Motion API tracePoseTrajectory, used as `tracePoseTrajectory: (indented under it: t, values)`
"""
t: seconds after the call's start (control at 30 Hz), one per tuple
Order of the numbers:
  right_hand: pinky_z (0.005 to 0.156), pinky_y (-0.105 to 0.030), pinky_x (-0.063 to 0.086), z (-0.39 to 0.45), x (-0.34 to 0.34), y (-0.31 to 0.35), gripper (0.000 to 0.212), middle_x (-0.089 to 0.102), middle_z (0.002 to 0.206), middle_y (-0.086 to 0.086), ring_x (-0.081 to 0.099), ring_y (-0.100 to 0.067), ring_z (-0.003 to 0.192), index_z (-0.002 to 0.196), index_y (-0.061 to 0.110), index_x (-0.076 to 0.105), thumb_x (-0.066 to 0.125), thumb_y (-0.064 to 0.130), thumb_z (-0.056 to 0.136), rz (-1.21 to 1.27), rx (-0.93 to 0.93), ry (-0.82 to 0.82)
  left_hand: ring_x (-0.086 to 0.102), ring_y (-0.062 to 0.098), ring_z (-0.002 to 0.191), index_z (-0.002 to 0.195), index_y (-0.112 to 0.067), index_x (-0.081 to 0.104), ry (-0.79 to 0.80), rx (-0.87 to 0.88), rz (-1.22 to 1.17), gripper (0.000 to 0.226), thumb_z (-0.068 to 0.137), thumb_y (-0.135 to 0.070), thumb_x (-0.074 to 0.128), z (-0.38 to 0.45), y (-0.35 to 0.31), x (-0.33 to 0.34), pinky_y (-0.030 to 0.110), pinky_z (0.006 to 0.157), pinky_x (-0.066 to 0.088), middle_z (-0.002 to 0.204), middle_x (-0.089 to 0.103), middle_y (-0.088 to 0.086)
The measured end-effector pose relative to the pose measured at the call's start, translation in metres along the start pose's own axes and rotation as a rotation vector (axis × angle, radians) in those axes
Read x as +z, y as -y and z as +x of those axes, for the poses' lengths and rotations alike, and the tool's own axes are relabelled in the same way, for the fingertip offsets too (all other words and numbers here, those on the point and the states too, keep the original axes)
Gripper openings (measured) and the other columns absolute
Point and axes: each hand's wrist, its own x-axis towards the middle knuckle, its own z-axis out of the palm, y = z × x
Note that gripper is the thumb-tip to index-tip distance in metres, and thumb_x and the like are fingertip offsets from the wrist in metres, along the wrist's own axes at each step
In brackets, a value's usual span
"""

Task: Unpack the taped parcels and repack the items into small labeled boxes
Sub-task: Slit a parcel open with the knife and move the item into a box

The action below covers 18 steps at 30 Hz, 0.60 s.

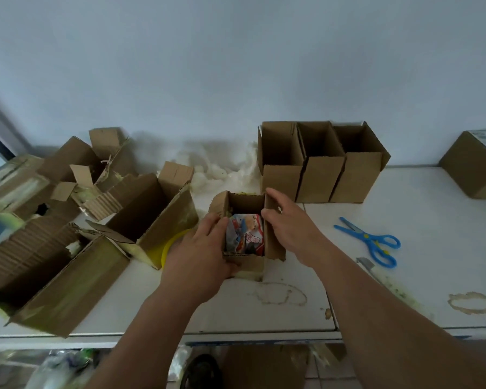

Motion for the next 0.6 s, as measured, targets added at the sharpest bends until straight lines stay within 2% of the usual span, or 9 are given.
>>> tracePoseTrajectory:
  t: [0.07,0.1,0.17,0.23,0.3,0.37,0.43,0.53,0.6]
  values:
    - [0.095,-0.028,0.044,0.006,0.0,0.0,0.049,0.043,0.142,0.001,0.047,-0.01,0.119,0.146,0.032,0.037,0.051,0.033,0.098,-0.135,-0.073,-0.075,0.025,0.016,0.143,0.155,-0.034,0.011,0.02,-0.019,-0.005,0.095,0.082,-0.054,0.069,0.004,-0.001,-0.001,0.038,0.112,0.037,0.161,0.007,-0.012]
    - [0.097,-0.027,0.039,0.008,-0.001,0.0,0.05,0.041,0.144,0.002,0.044,-0.01,0.121,0.145,0.03,0.038,0.052,0.037,0.098,-0.195,-0.112,-0.131,0.02,0.017,0.146,0.155,-0.035,0.009,0.045,-0.028,-0.01,0.097,0.082,-0.053,0.07,0.006,-0.002,-0.002,0.039,0.115,0.033,0.161,0.005,-0.012]
    - [0.096,-0.028,0.036,0.01,-0.005,0.003,0.052,0.041,0.144,0.003,0.044,-0.01,0.122,0.146,0.029,0.035,0.05,0.044,0.098,-0.233,-0.148,-0.281,0.008,0.02,0.149,0.155,-0.037,0.005,0.112,-0.038,-0.004,0.102,0.08,-0.052,0.072,0.008,-0.002,-0.006,0.044,0.118,0.021,0.161,0.001,-0.012]
    - [0.091,-0.029,0.042,0.014,-0.015,0.009,0.054,0.052,0.131,0.0,0.053,-0.011,0.111,0.148,0.029,0.03,0.048,0.042,0.099,-0.228,-0.157,-0.422,-0.002,0.021,0.149,0.154,-0.039,0.001,0.154,-0.033,-0.015,0.107,0.076,-0.053,0.074,0.009,-0.002,-0.013,0.047,0.12,0.013,0.162,0.0,-0.013]
    - [0.079,-0.028,0.046,0.022,-0.026,0.016,0.056,0.063,0.107,-0.003,0.062,-0.015,0.091,0.152,0.029,0.023,0.046,0.037,0.101,-0.252,-0.139,-0.406,-0.008,0.019,0.149,0.154,-0.04,0.002,0.174,-0.023,-0.076,0.111,0.073,-0.053,0.076,0.01,-0.001,-0.02,0.048,0.12,0.009,0.161,0.0,-0.016]
    - [0.085,-0.029,0.045,0.033,-0.034,0.021,0.056,0.062,0.116,-0.004,0.061,-0.017,0.098,0.153,0.027,0.023,0.044,0.036,0.103,-0.293,-0.089,-0.298,-0.009,0.015,0.148,0.154,-0.042,0.003,0.192,-0.002,-0.156,0.112,0.071,-0.055,0.078,0.011,-0.002,-0.025,0.047,0.12,0.008,0.161,0.0,-0.018]
    - [0.091,-0.031,0.042,0.042,-0.039,0.023,0.047,0.055,0.132,-0.005,0.055,-0.017,0.111,0.148,0.024,0.035,0.043,0.036,0.103,-0.33,-0.07,-0.246,-0.005,0.013,0.148,0.154,-0.043,0.007,0.183,0.021,-0.232,0.112,0.068,-0.06,0.077,0.013,-0.004,-0.028,0.045,0.12,0.011,0.16,0.002,-0.019]
    - [0.08,-0.028,0.043,0.046,-0.044,0.025,0.036,0.062,0.116,-0.001,0.054,-0.01,0.095,0.132,0.02,0.051,0.041,0.038,0.103,-0.39,-0.118,-0.296,0.006,0.013,0.147,0.154,-0.041,0.013,0.147,0.02,-0.278,0.107,0.069,-0.064,0.074,0.014,-0.009,-0.028,0.042,0.12,0.017,0.159,0.009,-0.017]
    - [0.082,-0.03,0.049,0.043,-0.047,0.028,0.034,0.062,0.106,0.004,0.058,-0.01,0.092,0.127,0.021,0.055,0.042,0.04,0.102,-0.361,-0.158,-0.335,0.007,0.014,0.147,0.154,-0.039,0.014,0.16,0.006,-0.237,0.103,0.073,-0.061,0.074,0.013,-0.012,-0.025,0.041,0.119,0.018,0.159,0.01,-0.016]
